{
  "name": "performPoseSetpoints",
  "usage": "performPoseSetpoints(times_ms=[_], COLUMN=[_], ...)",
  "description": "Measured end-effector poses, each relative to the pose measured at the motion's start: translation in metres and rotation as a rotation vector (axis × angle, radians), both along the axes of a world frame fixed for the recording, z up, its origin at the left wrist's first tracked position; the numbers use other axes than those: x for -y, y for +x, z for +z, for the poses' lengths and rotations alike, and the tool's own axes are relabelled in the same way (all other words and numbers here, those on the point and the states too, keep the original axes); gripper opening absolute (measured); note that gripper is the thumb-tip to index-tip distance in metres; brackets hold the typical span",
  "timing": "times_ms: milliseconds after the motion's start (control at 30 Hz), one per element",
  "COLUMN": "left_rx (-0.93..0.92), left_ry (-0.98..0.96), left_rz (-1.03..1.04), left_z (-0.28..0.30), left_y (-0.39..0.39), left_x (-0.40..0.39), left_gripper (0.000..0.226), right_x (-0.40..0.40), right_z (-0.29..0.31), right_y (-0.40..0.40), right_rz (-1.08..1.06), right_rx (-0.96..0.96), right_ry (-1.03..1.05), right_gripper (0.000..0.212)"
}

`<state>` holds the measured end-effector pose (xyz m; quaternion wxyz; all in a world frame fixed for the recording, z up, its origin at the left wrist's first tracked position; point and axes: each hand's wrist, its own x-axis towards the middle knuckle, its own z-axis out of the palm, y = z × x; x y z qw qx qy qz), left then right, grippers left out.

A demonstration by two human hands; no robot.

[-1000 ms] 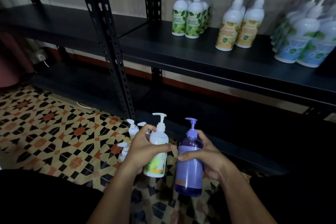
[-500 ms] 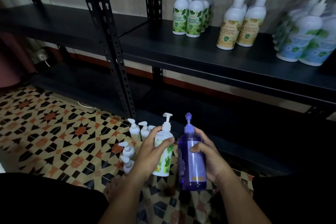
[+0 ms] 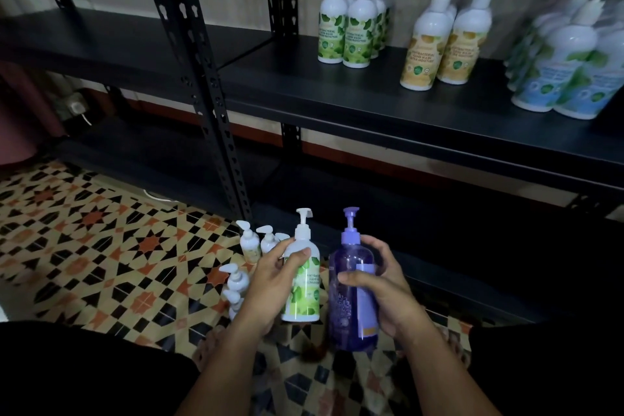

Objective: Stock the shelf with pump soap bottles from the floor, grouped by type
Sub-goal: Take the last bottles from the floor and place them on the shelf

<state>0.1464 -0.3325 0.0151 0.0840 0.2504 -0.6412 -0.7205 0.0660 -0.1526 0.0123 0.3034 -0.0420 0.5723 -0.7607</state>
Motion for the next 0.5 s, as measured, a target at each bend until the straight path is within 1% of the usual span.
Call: performPoseSetpoints(times_ms=[67,100,167,267,300,367,400,500], left_rx=[0.017,0.026,0.03,-0.009,-0.022,-0.02,-0.039,-0.049], left_ry=[0.046,0.059,0.095,0.119,0.111,0.066,0.043,0.03], left_rz=[0.006,0.012,-0.023,-0.05,-0.052,-0.041,-0.021,0.063], left_z=[0.0033,0.0019,0.0023,0.0045,0.0038,0.0041,0.0048,0.0037], left_y=[0.0015,0.0013,0.0024,0.0059,0.0056,0.0051,0.0048,0.0026], left_x=[-0.0024,-0.0025,-0.0025,-0.0046,-0.0047,-0.0051,-0.0054,-0.0027], left_gripper=[0.035,0.032,0.037,0.026,0.031,0.048,0.053,0.048], right_x=[-0.0003,-0.0004,-0.0006,-0.0005,-0.0005,-0.0011,-0.0012,-0.001], right_z=[-0.0005,-0.0013,-0.0055,-0.0079,-0.0073,-0.0058,-0.0054,-0.007], right_y=[-0.0017,-0.002,-0.0028,-0.0012,-0.0007,-0.0004,-0.0005,-0.0013], right_rz=[0.001,0.003,-0.009,0.011,0.025,0.043,0.047,0.026], right_rx=[0.019,0.025,0.05,0.093,0.091,0.076,0.071,0.035], right_ry=[-0.008,-0.01,-0.029,-0.068,-0.063,-0.037,-0.025,0.014], right_gripper=[0.079,0.075,0.068,0.072,0.075,0.084,0.089,0.092])
